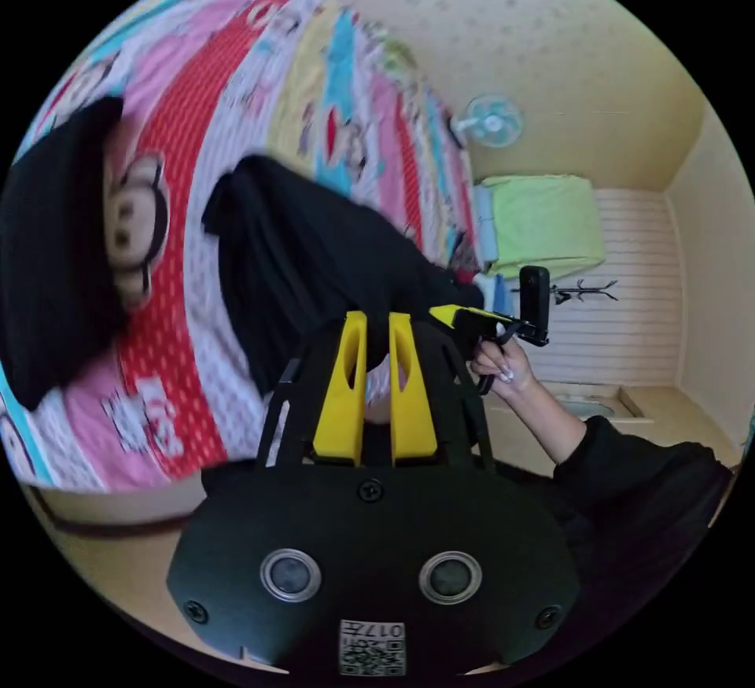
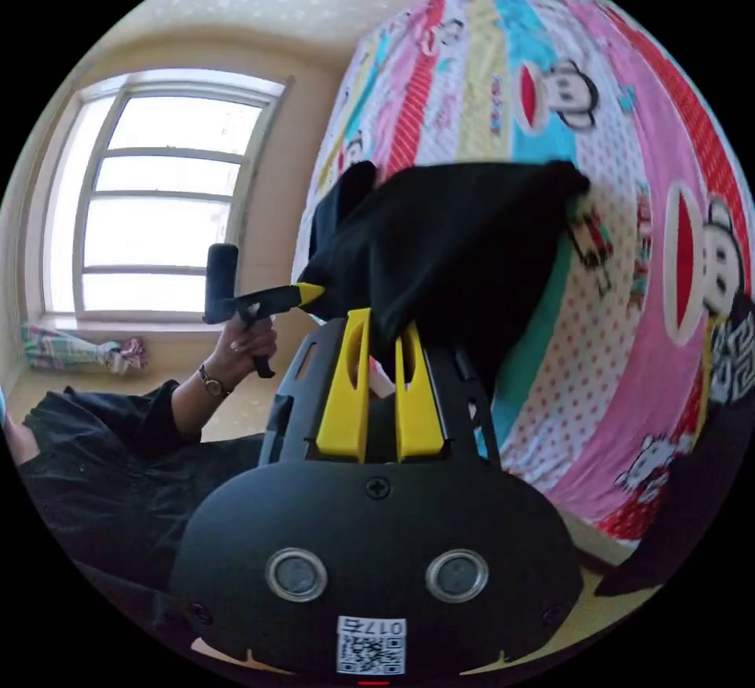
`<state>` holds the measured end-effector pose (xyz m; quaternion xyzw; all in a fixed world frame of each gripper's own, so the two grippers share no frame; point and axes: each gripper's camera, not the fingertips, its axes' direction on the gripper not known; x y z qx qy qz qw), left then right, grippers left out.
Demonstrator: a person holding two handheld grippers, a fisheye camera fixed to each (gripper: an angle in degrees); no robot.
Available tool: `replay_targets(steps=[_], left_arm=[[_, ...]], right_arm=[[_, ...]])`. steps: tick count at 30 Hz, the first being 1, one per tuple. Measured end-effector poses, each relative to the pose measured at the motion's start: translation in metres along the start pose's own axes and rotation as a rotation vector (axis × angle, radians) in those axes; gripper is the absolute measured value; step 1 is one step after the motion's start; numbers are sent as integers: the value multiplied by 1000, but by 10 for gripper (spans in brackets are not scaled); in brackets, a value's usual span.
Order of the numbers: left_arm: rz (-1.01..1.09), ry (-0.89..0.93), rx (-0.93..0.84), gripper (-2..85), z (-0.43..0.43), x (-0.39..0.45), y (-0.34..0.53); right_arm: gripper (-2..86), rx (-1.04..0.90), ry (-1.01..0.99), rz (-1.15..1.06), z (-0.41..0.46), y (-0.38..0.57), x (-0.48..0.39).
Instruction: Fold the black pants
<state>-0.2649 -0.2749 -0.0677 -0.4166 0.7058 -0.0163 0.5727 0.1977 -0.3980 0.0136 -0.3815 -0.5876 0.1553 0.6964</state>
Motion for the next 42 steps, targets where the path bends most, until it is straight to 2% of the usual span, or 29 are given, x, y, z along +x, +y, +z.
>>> replay_targets(steps=[1,3,6,10,13,15,17,18,22,26,31,36,40,42], left_arm=[[-104,-37,-93,65,25,-27,19],[-241,-86,-159,78,42,-63,47],[-332,25,-104,85,32,-99,61],[-244,89,104,118,-12,-112,3],[-199,88,182,135,-23,-120,-63],[-199,56,134,149,-9,-130,-102],[-246,106,26,158,18,-141,-131],[-257,147,26,159,26,-140,-138],[-308,65,128,119,26,-115,-117],[-338,61,55,91,25,-98,-84],[-222,312,29,83,6,-35,-35],[31,249,-54,82,-4,95,-44],[259,341,-80,82,15,209,-73],[337,359,-112,83,37,254,-90]], right_arm=[[73,-56,-57,125,16,27,35],[105,-92,-130,274,24,61,74],[125,-74,-159,366,7,84,103],[157,5,-136,310,-36,42,109],[181,59,-181,210,-46,-8,105],[192,74,-248,156,-38,-32,103],[196,-78,-264,146,7,-49,103],[196,-84,-282,141,15,-48,100],[168,18,-157,133,20,-12,66],[119,-125,-404,129,8,34,62],[94,-105,-465,-103,-70,95,14],[89,-74,-499,-260,-168,135,-16],[90,41,-428,-404,-283,169,-39],[93,41,-369,-375,-324,178,-39]])
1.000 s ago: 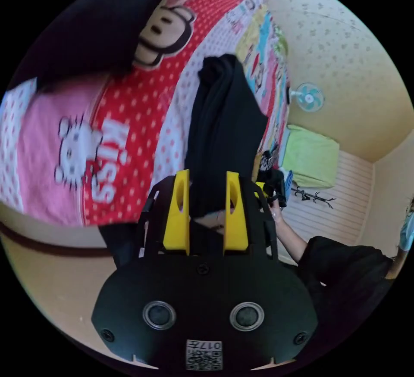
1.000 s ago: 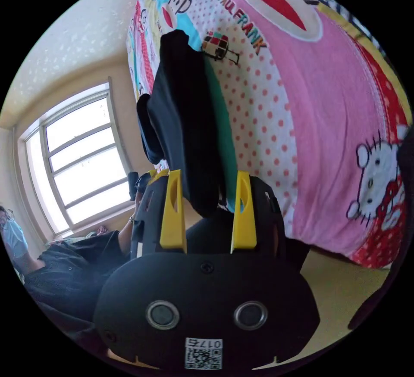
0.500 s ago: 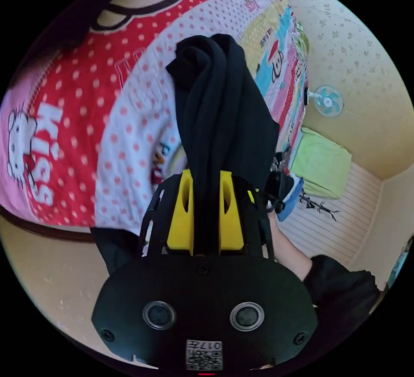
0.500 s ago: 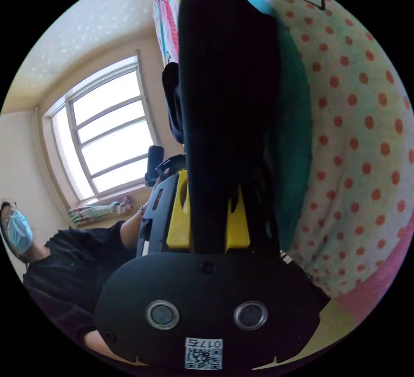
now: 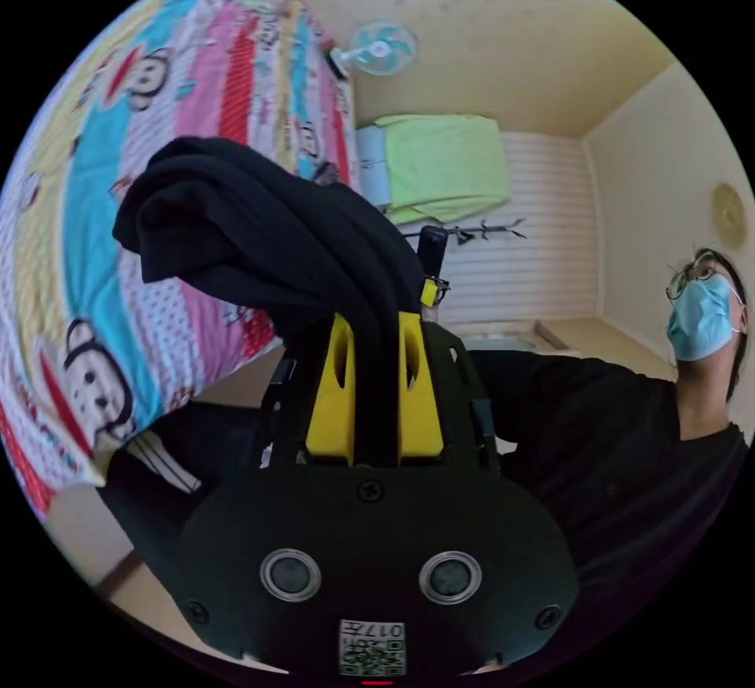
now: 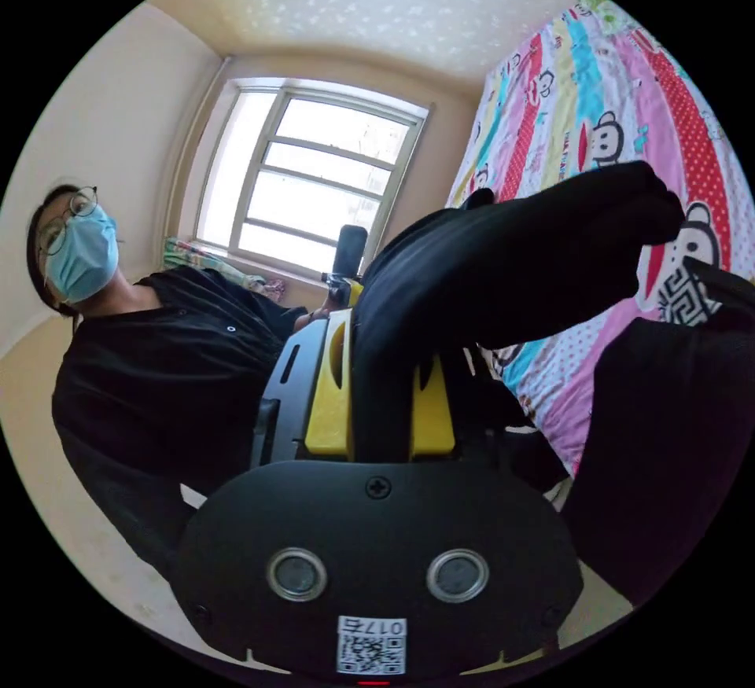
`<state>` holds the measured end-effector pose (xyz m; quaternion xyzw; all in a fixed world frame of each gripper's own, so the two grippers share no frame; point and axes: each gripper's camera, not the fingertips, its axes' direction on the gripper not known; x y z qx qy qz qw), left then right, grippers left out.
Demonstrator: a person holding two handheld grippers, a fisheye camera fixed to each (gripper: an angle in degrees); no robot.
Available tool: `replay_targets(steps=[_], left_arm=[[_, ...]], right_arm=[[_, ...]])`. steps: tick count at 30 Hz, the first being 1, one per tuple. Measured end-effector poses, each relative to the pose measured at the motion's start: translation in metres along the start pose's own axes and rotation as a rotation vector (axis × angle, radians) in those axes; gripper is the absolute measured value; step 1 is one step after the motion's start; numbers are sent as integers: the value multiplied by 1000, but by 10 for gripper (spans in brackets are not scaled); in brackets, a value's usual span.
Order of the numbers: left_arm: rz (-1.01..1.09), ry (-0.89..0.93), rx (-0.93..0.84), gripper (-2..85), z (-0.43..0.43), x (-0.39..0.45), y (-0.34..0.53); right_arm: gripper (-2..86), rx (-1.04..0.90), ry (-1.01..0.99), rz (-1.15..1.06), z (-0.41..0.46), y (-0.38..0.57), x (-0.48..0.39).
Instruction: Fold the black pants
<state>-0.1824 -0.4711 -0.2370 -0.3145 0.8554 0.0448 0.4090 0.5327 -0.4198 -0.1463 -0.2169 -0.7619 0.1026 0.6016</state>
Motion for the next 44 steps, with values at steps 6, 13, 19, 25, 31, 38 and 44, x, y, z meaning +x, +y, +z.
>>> replay_targets(steps=[6,13,19,25,31,38,44], left_arm=[[2,-281,-420,58,156,24,-70],[-297,-540,-541,-1,144,-62,-21],[-733,-863,-468,-5,7,-168,99],[-1293,-787,-191,-5,-129,-187,248],[-1142,-624,119,-5,-162,-180,282],[-1116,-543,170,2,-216,-219,288],[-884,-493,411,91,-313,-226,260]], right_arm=[[130,-111,632,579,-87,50,45],[24,-60,1095,869,-9,103,86],[6,410,1072,543,80,92,92],[4,361,1071,303,178,74,227],[3,488,917,450,183,74,257],[2,781,694,1004,245,90,234],[2,846,368,839,337,34,235]])
